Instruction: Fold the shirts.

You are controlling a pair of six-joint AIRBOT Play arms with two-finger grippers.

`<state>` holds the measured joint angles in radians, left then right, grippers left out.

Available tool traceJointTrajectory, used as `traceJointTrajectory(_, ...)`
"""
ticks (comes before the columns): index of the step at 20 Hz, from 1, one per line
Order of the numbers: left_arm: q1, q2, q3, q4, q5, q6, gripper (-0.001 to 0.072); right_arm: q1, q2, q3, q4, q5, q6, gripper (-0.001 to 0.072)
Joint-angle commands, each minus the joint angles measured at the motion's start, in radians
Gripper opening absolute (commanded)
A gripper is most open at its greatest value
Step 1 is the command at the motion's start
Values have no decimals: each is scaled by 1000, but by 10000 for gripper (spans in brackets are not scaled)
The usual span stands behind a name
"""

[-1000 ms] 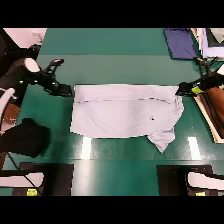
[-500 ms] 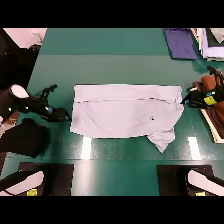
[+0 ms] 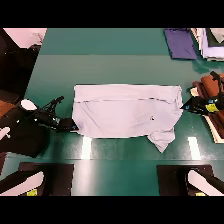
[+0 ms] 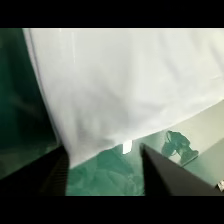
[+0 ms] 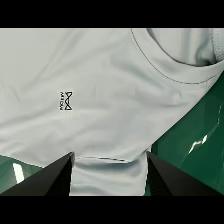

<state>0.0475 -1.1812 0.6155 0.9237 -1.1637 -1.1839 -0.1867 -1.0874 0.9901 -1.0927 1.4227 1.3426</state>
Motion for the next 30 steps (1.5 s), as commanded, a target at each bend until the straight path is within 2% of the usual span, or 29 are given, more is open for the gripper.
traceJointTrajectory(1,-19,0,-10,4,19,-21,175,-1,34,-5,0,-2,-1,511)
traceJointTrajectory(2,-19,0,-9,4,9,-19,25,-1,43,-5,-3,0,-1,510)
traceJointTrajectory(5,-19,0,42,12,-49,-20,22,-3,72,-36,-55,25,0,510)
traceJointTrajectory(9,-19,0,175,11,-132,-20,23,-31,103,-235,-60,-5,-3,507)
traceJointTrajectory(12,-19,0,222,11,-138,-20,22,-50,52,-359,-51,-61,-46,499)
traceJointTrajectory(13,-19,0,223,11,-138,-20,23,-50,22,-383,-48,-74,-58,451)
traceJointTrajectory(17,-19,0,223,11,-138,-20,23,-49,-81,-404,29,-123,-103,429)
traceJointTrajectory(18,-19,0,223,11,-138,-20,23,-46,-91,-404,27,-124,-103,400)
traceJointTrajectory(19,-19,0,223,11,-137,-20,23,-45,-98,-404,25,-122,-107,337)
traceJointTrajectory(20,-19,0,223,11,-137,-20,23,-46,-102,-404,24,-116,-110,249)
traceJointTrajectory(21,-19,0,223,12,-138,-20,23,-46,-99,-404,24,-105,-125,60)
traceJointTrajectory(22,-19,0,223,13,-143,-20,22,-46,-85,-404,15,-95,-126,12)
traceJointTrajectory(24,-19,0,240,56,-184,-23,21,-47,-21,-404,-53,-47,-109,11)
traceJointTrajectory(27,-19,14,298,143,-280,-50,22,-47,150,-404,-196,97,-22,11)
traceJointTrajectory(30,-19,72,297,148,-330,-59,21,-47,326,-404,-220,188,15,10)
